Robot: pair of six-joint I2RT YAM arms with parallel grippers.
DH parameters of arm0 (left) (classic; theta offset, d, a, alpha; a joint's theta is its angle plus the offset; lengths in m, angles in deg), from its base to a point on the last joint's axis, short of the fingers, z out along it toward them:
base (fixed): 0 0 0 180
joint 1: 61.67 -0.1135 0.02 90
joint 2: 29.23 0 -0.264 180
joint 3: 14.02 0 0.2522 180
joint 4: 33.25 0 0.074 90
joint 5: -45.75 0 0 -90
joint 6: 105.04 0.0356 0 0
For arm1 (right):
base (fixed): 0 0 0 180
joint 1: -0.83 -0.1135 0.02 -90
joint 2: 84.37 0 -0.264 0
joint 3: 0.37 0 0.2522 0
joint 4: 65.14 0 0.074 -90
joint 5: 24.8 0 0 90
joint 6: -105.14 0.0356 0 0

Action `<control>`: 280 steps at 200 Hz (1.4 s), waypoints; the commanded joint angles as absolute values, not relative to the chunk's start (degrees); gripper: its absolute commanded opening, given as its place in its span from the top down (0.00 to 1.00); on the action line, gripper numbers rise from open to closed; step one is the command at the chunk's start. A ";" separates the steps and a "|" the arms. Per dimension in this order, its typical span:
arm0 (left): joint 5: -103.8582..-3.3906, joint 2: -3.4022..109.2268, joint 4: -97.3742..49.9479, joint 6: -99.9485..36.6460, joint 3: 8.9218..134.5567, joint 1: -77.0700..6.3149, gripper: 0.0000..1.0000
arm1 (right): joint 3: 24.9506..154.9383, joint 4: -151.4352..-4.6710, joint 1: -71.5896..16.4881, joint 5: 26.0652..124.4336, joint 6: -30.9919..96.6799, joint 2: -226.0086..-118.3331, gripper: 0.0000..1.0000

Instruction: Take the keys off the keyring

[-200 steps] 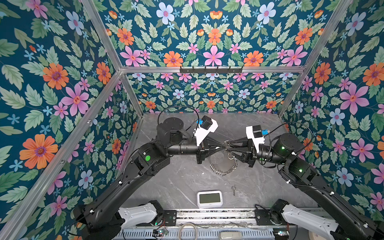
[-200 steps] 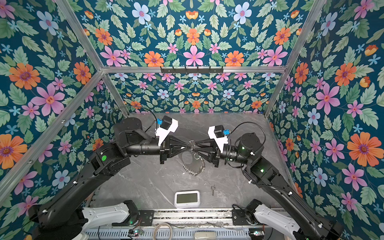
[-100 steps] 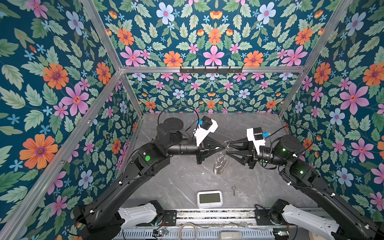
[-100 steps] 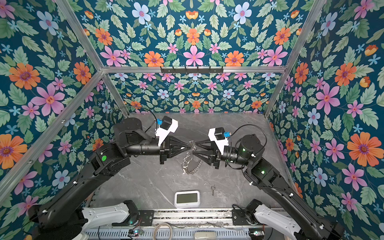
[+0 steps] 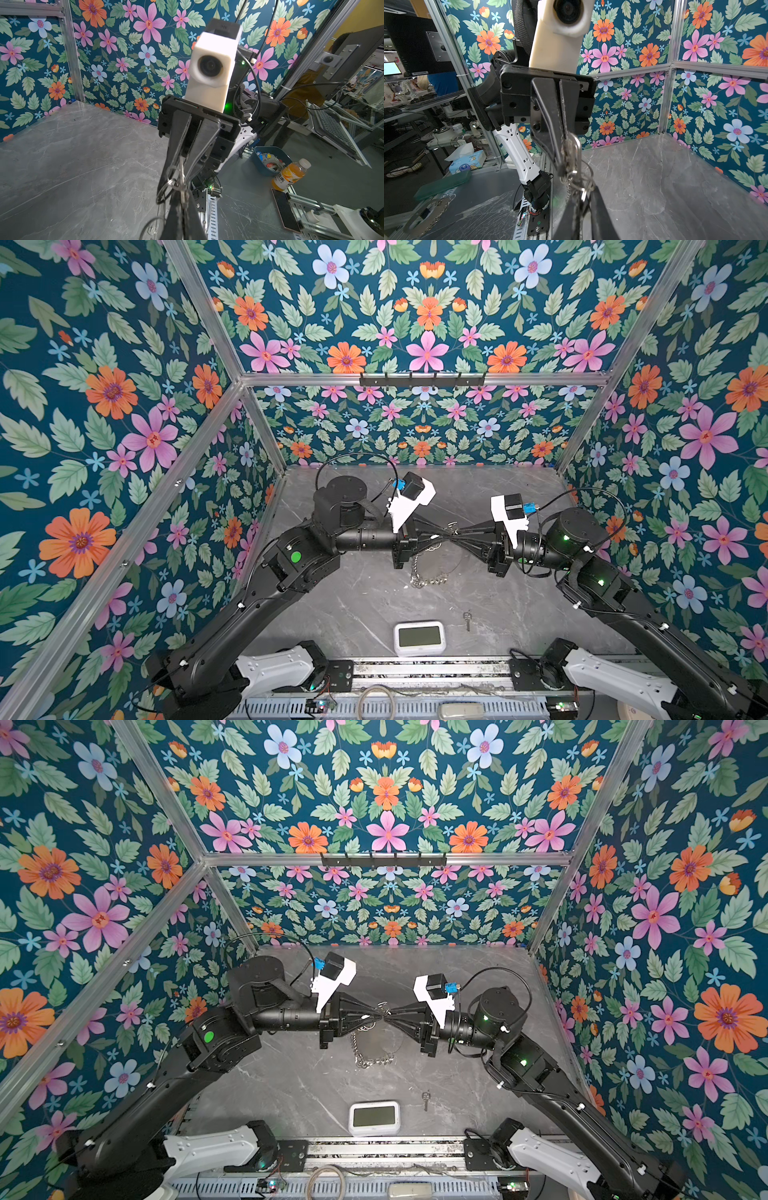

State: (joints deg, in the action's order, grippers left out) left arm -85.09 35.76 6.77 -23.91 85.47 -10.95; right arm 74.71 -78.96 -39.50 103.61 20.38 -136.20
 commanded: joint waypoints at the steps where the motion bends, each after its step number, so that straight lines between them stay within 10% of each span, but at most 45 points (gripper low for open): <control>1: -85.20 35.46 3.53 -23.75 85.66 -10.95 1.00 | 74.53 -77.86 -39.51 103.08 19.73 -135.97 0.96; 280: -78.80 29.87 3.36 -25.22 80.36 -10.92 1.00 | 76.22 -79.31 -39.60 101.66 19.01 -135.45 1.00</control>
